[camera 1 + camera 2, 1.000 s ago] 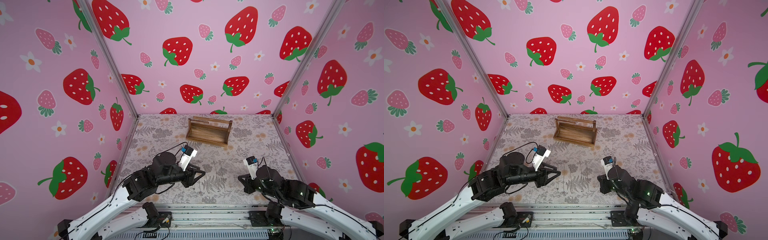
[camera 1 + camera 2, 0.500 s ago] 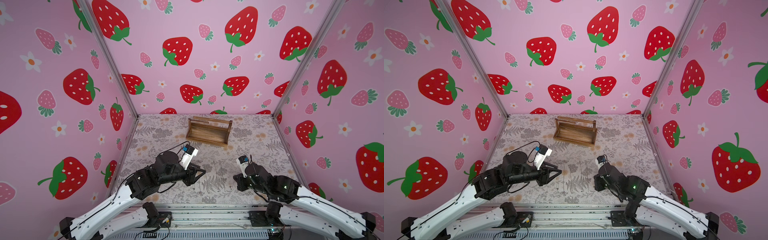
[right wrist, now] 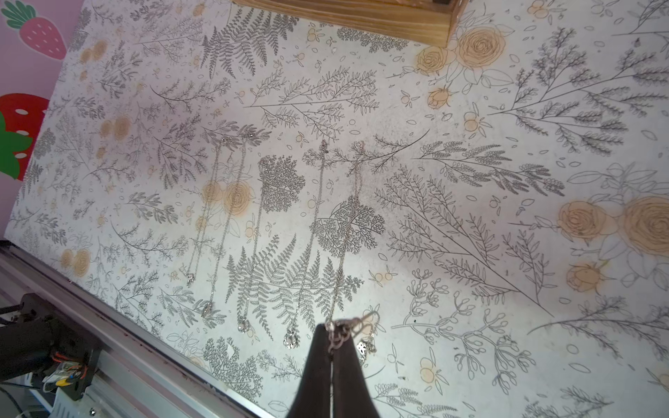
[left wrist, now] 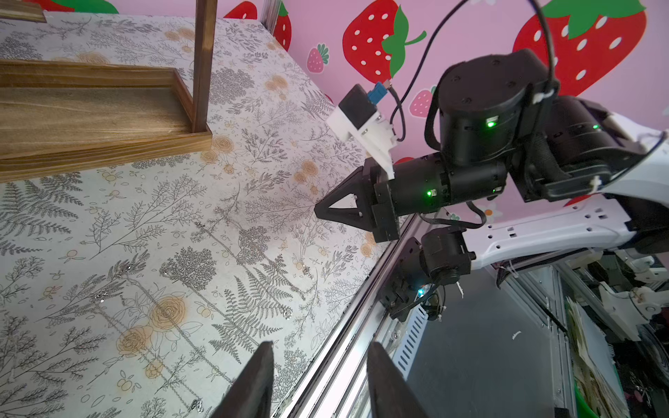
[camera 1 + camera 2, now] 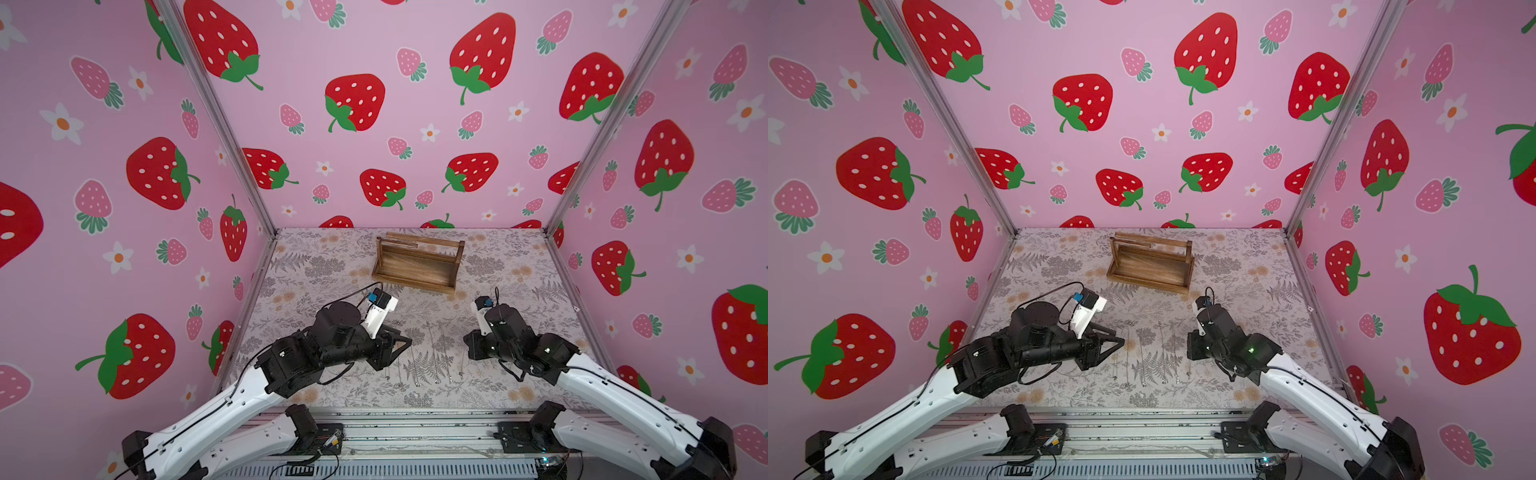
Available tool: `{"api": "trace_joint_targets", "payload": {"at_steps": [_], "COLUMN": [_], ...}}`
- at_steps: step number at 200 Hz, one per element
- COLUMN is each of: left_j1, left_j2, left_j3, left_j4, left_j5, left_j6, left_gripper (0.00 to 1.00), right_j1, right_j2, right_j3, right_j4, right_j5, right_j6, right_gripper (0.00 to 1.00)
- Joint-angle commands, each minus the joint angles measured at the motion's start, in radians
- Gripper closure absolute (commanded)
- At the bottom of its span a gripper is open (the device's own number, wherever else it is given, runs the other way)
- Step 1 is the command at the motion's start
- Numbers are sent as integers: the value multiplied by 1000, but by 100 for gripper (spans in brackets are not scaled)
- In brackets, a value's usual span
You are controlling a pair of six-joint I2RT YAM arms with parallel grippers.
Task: Take the necklace off the jewelry display stand
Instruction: Place the necklace at the center of the board.
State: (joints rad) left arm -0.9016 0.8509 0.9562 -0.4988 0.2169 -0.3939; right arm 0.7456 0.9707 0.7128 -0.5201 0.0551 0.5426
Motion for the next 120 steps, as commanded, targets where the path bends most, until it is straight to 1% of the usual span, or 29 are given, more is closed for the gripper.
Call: {"api": "trace_joint_targets", "payload": {"at_steps": [1, 27, 69, 120], "left_j1": [-2, -1, -1, -1], "left_j2": [-11, -22, -26, 5], "left_j3": [2, -20, -55, -38], "left_j4": [-23, -28, -6, -14], "left_j5": [-33, -64, -66, -65], "left_j6": [21, 24, 24, 50], "left_gripper": [56, 56, 56, 56], "right_j1": [-28, -52, -90, -126], "right_j2": [42, 102, 204, 316], "right_j3": [-11, -16, -10, 10], "right_j4": [55, 95, 157, 211], "right_j5": [-50, -62, -80, -84], "right_j6": [-35, -41, -45, -50], "right_gripper": [100, 100, 100, 100]}}
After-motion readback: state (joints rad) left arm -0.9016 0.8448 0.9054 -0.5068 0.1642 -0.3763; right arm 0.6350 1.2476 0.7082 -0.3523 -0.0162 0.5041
